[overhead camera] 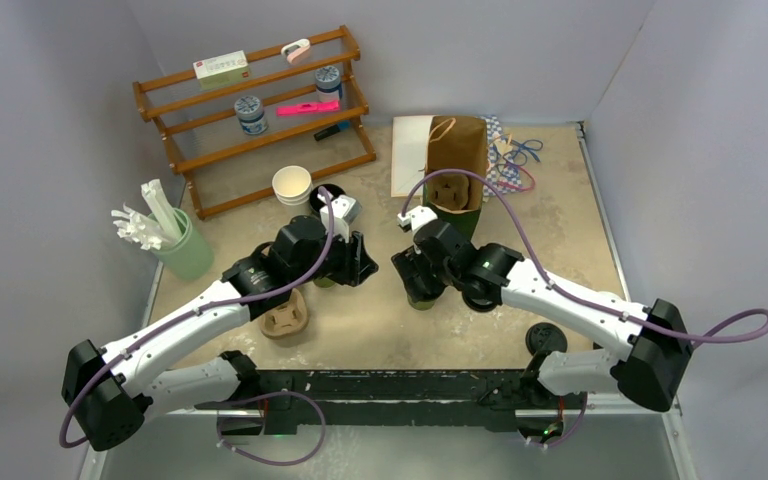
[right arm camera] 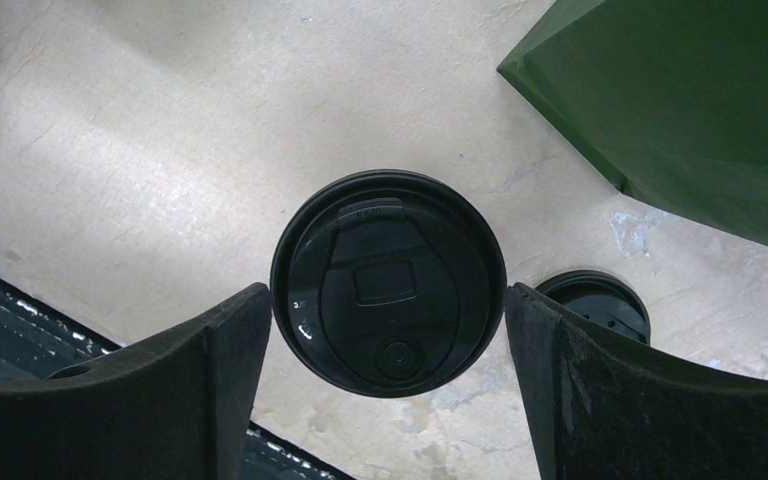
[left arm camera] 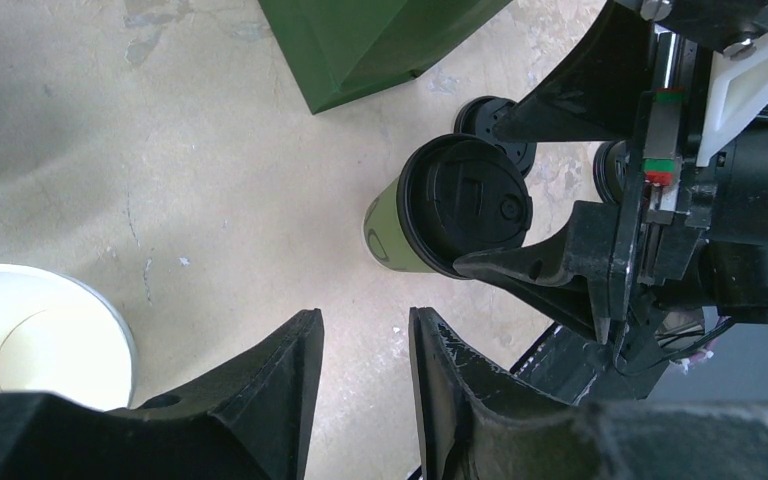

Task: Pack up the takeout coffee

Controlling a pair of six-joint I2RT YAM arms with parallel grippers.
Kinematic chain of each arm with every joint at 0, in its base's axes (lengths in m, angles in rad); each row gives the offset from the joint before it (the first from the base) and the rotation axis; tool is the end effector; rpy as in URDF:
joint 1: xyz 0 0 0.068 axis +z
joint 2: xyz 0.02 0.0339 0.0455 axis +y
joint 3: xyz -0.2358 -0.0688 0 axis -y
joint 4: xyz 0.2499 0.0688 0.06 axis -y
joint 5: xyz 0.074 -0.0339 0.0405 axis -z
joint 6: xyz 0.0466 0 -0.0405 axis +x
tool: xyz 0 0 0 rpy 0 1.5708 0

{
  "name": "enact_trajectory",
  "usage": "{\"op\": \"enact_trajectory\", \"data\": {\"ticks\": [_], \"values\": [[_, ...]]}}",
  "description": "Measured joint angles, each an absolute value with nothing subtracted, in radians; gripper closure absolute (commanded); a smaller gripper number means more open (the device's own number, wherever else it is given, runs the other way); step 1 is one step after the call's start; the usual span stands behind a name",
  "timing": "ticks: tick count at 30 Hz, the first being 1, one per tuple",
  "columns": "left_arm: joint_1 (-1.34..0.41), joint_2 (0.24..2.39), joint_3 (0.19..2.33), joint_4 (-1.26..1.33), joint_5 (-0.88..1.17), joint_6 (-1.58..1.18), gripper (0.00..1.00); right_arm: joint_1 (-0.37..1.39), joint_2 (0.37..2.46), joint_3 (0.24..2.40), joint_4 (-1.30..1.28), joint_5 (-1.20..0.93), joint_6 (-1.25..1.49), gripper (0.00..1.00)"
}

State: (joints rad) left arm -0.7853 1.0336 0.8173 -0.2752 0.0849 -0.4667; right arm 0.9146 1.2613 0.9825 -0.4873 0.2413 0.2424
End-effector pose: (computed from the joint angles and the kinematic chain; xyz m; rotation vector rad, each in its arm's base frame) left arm 0.1828 -0.1884 0.2642 0.3994 2.1374 -0.8376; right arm 0.1863 0.2237 0.2443 -0.6538 2.2354 0.3051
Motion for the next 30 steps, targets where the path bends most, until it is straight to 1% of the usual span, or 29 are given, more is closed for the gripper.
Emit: {"op": "enact_trajectory", "data": {"ticks": [7, 13, 19, 23, 30], "values": [[-0.785, 1.034, 0.817, -0.276, 0.085, -0.459, 0.61, 0.915, 1.304, 0.993, -0.486, 0.229, 0.260, 0.21], [-0.785, 1.034, 0.817, -0.279, 0.084, -0.452, 0.62, 0.915, 1.323, 1.007, -0.489, 0.226, 0.261, 0.33], [-0.785, 1.021, 0.817, -0.279, 0.081, -0.454, 0.61, 0.915, 1.316, 1.023, -0.520, 0.237, 0.277, 0.37], [-0.785, 0.998, 0.815, -0.247, 0.102, -0.481, 0.57, 0.915, 1.280, 1.023, -0.532, 0.246, 0.303, 0.38], [-0.785, 0.968, 0.796, -0.105, 0.203, -0.607, 0.49, 0.915, 1.196, 1.023, -0.532, 0.254, 0.367, 0.40]]}}
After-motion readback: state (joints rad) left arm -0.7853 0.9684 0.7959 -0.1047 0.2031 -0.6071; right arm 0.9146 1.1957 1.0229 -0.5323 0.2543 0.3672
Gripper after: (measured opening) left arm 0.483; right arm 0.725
